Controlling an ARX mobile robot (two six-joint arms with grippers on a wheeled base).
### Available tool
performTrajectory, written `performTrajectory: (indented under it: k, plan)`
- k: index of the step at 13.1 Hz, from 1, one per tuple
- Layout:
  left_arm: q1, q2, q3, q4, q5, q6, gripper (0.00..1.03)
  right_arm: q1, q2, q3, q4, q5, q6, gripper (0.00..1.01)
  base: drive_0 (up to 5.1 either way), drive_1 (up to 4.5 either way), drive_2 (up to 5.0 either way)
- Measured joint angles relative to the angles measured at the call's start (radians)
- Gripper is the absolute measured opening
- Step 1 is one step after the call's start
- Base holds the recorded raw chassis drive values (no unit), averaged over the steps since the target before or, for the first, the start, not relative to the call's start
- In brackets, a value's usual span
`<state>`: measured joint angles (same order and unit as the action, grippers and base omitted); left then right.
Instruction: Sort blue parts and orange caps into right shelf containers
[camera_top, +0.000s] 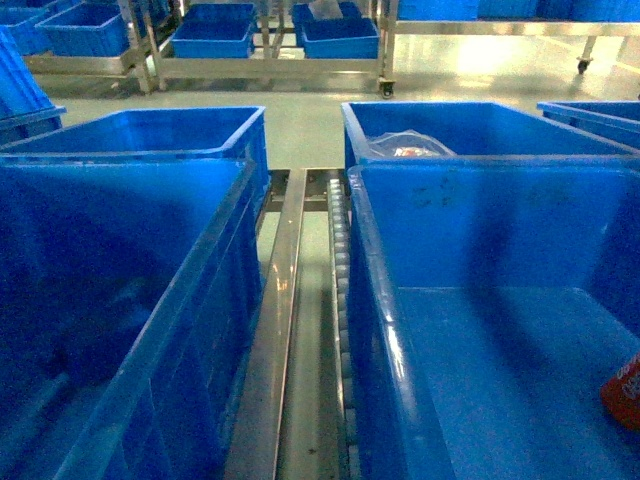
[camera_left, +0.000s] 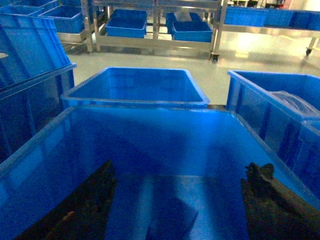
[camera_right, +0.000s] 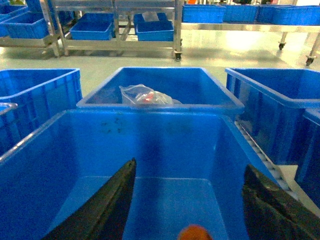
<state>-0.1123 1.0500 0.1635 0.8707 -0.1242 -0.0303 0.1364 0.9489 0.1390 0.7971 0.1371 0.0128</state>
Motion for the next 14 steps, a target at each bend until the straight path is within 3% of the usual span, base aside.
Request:
performTrajectory:
  k: [1, 2, 3, 4, 5, 14]
  plan:
    - [0.013, -0.051, -0.034, -0.025, 0.02, 0.011, 0.63, -0.016, -0.048, -0.027, -0.026, -0.012, -0.003, 0.5, 0.0, 0.0, 0.0]
    - [0.084, -0.177, -0.083, -0.075, 0.106, 0.014, 0.28, -0.055, -0.175, -0.068, -0.104, -0.061, -0.006, 0.15, 0.0, 0.0, 0.0]
    - [0.117, -0.182, -0.117, -0.042, 0.109, 0.014, 0.15, -0.122, -0.188, -0.103, -0.05, -0.124, -0.006, 0.02, 0.0, 0.0, 0.0]
    - [0.11, -0.29, -0.147, -0.147, 0.125, 0.017, 0.02, -0.136, -0.272, -0.126, -0.15, -0.136, -0.008, 0.02, 0.0, 0.0, 0.0]
    - [0.111, -0.445, -0.148, -0.285, 0.124, 0.017, 0.02, -0.137, -0.419, -0.126, -0.278, -0.137, -0.008, 0.02, 0.0, 0.0, 0.0]
    - [0.111, -0.771, -0.149, -0.591, 0.124, 0.017, 0.02, -0.137, -0.706, -0.126, -0.553, -0.138, -0.008, 0.02, 0.0, 0.0, 0.0]
